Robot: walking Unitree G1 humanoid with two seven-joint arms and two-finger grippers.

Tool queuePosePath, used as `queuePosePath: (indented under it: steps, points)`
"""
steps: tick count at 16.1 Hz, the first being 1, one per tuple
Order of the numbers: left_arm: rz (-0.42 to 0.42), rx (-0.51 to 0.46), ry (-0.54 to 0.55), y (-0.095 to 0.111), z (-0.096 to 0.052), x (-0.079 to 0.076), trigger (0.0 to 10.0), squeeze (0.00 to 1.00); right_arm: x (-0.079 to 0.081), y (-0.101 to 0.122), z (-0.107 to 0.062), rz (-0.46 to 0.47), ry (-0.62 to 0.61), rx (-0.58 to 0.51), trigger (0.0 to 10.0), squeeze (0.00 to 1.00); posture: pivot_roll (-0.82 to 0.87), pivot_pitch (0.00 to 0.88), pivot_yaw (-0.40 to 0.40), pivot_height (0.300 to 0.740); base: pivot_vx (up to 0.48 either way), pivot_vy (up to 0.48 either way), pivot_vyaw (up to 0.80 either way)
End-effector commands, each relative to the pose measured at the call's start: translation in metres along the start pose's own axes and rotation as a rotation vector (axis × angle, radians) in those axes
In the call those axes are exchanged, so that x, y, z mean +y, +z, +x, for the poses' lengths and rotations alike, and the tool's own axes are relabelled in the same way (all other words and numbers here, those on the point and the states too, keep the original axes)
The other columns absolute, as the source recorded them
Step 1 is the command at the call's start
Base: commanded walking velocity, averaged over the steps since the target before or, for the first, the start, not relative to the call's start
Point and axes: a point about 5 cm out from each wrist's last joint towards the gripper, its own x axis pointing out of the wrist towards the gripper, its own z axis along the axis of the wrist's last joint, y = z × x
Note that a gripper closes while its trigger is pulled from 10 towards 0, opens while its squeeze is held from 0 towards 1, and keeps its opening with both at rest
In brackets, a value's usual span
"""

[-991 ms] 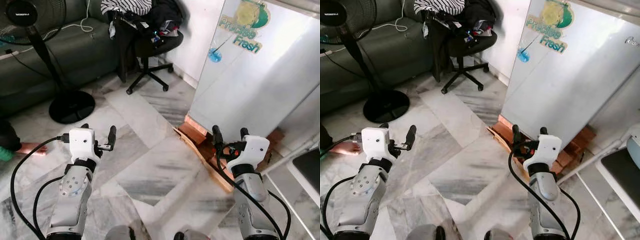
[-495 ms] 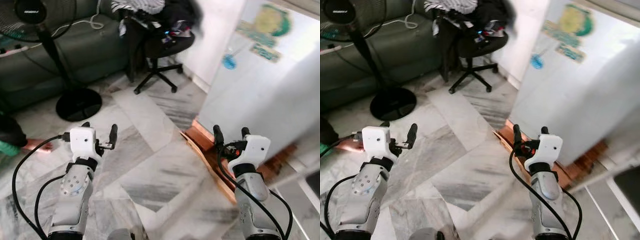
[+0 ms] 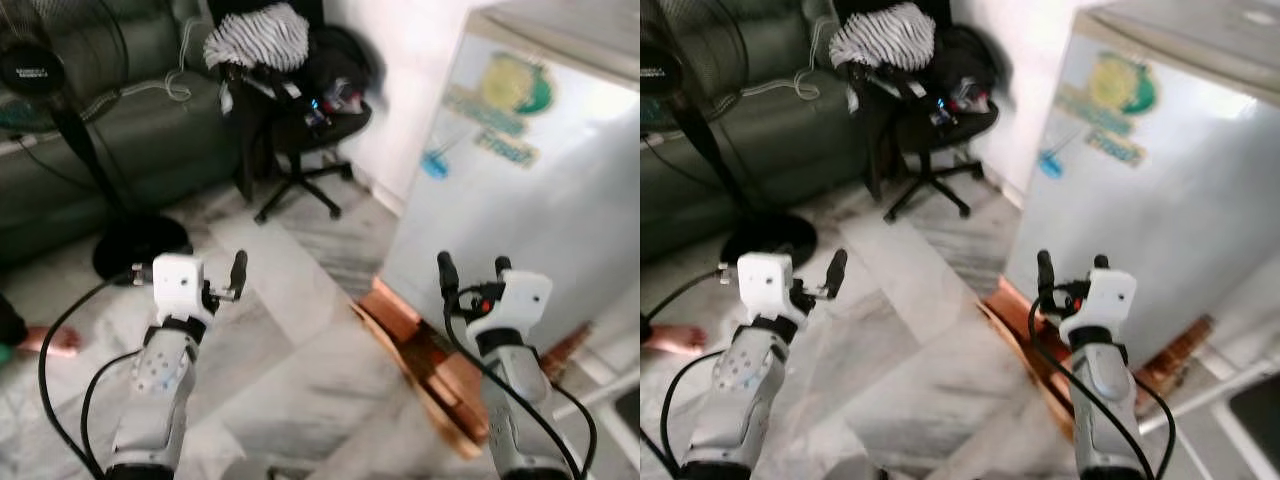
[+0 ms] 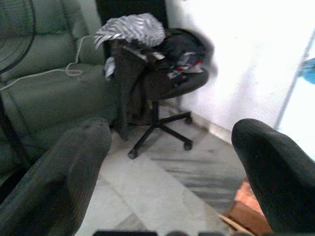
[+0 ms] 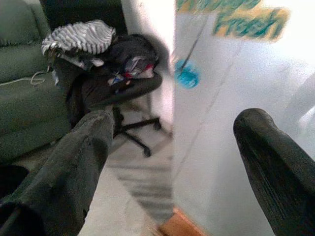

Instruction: Restocking fridge

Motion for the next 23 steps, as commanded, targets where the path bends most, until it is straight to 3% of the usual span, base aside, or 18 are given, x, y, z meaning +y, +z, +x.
queuePosePath:
  steps: [1,5,11,20,23]
  points:
    - [0.011,0.001,0.016,0.0006,0.0,0.0043,10.0,0.0,0.003,0.0021,0.0014,0.002,0.015,-0.009,10.0,0.0,0.08,0.056,-0.017,0.74,0.431,0.0,0.0]
    - [0.019,0.003,0.025,0.0018,0.0018,0.0061,10.0,0.0,0.002,0.0034,0.0042,-0.006,0.017,-0.011,10.0,0.0,0.08,0.071,-0.007,0.74,0.405,0.0,0.0]
    - [0.017,0.047,0.062,-0.0023,0.002,0.0076,10.0,0.0,0.0035,0.0038,0.0069,-0.008,0.023,-0.006,10.0,0.0,0.08,0.083,-0.014,0.74,0.0,0.04,-0.23]
    - [0.012,0.066,0.049,-0.0051,-0.0023,0.004,10.0,0.0,0.0008,0.0016,0.0033,-0.011,0.019,0.005,10.0,0.0,0.08,0.087,-0.018,0.74,0.0,0.462,-0.8]
    - [0.015,0.063,0.047,-0.0047,-0.0009,0.0057,10.0,0.0,-0.002,0.0017,0.0047,-0.014,0.012,0.006,10.0,0.0,0.09,0.084,-0.022,0.74,0.0,0.48,-0.3]
